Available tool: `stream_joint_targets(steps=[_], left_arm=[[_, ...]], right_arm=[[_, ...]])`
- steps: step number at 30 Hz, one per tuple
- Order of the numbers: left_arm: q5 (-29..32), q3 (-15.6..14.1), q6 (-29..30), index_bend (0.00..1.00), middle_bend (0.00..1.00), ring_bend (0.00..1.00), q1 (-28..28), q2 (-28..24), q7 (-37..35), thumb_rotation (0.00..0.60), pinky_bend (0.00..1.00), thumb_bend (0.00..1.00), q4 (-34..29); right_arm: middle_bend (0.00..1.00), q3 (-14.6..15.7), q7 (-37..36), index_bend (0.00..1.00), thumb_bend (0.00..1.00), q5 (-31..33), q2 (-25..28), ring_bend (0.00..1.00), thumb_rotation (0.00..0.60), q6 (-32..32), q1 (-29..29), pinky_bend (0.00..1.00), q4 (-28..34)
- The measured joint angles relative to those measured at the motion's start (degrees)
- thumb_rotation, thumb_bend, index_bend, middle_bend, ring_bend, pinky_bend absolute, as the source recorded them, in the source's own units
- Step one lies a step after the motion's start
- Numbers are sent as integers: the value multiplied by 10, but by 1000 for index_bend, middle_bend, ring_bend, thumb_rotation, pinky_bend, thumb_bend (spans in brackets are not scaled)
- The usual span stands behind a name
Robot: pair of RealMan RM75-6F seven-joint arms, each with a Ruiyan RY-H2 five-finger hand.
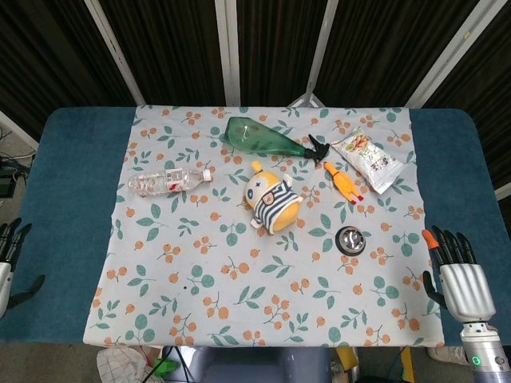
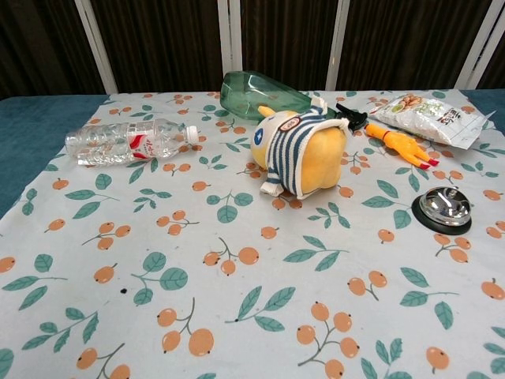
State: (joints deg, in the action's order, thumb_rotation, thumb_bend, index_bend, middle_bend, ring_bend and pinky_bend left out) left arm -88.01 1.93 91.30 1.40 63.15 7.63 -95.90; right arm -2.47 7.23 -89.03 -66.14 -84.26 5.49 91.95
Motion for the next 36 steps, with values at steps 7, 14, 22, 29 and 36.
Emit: stream_joint_targets(steps=[7, 14, 22, 29, 36], left_arm=[[-2, -1, 0, 47, 0, 27, -1, 0, -3, 600, 165, 361, -1], [7, 0, -11, 47, 0, 27, 1, -2, -9, 600, 165, 361, -4], [13, 1, -16, 47, 0, 27, 1, -1, -5, 600, 165, 361, -7], [31, 9, -20, 47, 0, 27, 2, 1, -1, 600, 165, 361, -9], [42, 12, -27, 47, 0, 27, 5, 4, 9, 600, 165, 361, -11]], right_arm=[[0, 6, 16, 68, 1000, -10, -8, 0, 600, 7, 5, 0, 0], [0, 5, 40, 74, 1000, -15, -21, 0, 600, 32, 24, 0, 6], [0, -24, 62, 84, 1000, -4, -42, 0, 600, 99, 83, 0, 18], [0, -63, 71, 84, 1000, 60, -83, 0, 600, 178, 148, 0, 15], [0, -70, 97, 84, 1000, 85, -131, 0, 600, 202, 175, 0, -10]])
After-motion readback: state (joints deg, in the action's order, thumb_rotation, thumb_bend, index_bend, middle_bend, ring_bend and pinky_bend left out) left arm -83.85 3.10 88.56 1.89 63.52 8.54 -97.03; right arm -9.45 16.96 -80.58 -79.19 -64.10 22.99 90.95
